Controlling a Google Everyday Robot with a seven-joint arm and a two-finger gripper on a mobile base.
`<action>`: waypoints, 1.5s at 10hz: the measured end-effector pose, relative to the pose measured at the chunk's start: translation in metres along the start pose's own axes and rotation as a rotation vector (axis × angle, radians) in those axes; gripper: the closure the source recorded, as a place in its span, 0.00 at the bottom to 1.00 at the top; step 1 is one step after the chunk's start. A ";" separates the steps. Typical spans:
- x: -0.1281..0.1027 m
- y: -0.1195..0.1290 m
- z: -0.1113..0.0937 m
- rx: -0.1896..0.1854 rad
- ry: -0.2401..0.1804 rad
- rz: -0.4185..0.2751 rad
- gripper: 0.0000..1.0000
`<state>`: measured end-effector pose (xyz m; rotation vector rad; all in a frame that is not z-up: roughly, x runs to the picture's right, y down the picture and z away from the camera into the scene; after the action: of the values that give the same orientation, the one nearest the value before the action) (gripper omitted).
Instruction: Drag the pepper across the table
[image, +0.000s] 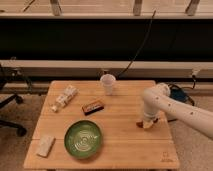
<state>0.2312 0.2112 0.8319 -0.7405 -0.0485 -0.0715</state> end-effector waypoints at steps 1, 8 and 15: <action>-0.001 0.001 0.001 -0.007 0.002 -0.005 1.00; -0.027 0.007 0.009 -0.046 0.007 -0.076 1.00; -0.060 0.027 0.009 -0.068 -0.023 -0.185 1.00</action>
<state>0.1738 0.2400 0.8169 -0.8034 -0.1371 -0.2420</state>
